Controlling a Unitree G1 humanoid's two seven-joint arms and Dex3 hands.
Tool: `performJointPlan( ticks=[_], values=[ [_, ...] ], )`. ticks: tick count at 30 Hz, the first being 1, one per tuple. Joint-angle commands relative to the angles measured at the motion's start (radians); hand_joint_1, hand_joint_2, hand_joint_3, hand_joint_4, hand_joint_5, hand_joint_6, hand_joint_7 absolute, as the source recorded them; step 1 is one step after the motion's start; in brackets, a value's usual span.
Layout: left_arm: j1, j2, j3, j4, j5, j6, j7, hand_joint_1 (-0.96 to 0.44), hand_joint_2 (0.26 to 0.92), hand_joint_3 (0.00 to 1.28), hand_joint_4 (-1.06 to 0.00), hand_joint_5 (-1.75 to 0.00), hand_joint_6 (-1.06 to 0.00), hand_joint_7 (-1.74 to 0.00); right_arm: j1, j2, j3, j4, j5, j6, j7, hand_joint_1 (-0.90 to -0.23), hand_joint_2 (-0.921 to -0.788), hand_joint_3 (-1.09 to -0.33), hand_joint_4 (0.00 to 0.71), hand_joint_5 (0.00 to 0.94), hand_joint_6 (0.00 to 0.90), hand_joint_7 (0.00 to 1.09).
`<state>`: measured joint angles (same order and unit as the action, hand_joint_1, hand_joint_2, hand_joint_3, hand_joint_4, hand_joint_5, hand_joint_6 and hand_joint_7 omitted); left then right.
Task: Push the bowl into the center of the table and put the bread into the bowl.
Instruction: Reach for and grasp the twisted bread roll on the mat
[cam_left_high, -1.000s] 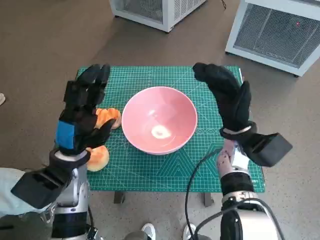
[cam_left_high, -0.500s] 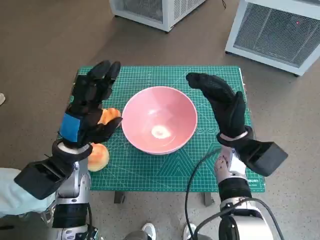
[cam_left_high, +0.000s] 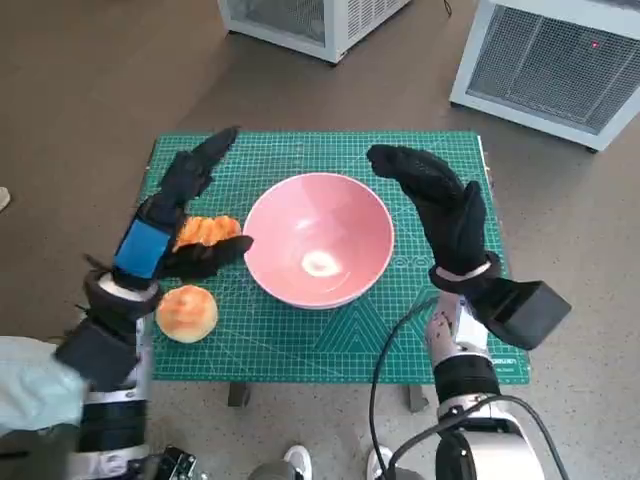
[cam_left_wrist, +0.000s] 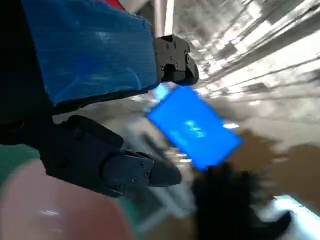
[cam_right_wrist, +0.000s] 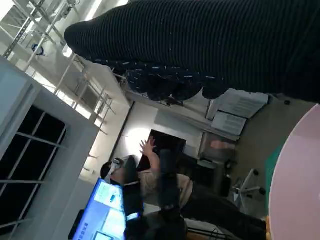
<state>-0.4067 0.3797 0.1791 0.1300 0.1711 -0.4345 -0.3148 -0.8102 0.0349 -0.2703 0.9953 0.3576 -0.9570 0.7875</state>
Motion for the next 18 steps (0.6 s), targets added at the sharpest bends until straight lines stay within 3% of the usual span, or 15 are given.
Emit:
performJointPlan(
  ticks=[1,6,18],
  values=[
    [0.011,0.181,0.009,-0.158,0.361,0.427,0.002,-0.29,0.731,0.02,-0.17,0.0,-0.24,-0.12,0.01,0.007,0.005,0.026,0.003,0.016,-0.007,-0.732,-0.921,-0.757,0.223,0.0,0.0,0.58],
    [-0.026,0.229,-0.031,-0.11,0.416,0.502,-0.03,-0.1,0.693,0.01,-0.17,0.0,-0.29,-0.07,0.004,0.003,0.002,0.031,0.004,0.022,-0.009,-0.733,-0.921,-0.756,0.223,0.0,0.001,0.58],
    [-0.116,0.261,-0.178,0.045,0.488,0.641,-0.046,-0.05,0.7,0.01,-0.16,0.0,-0.3,-0.02,-0.015,-0.001,0.002,0.047,-0.004,0.035,-0.031,-0.73,-0.921,-0.758,0.221,0.0,0.005,0.58]
  ],
)
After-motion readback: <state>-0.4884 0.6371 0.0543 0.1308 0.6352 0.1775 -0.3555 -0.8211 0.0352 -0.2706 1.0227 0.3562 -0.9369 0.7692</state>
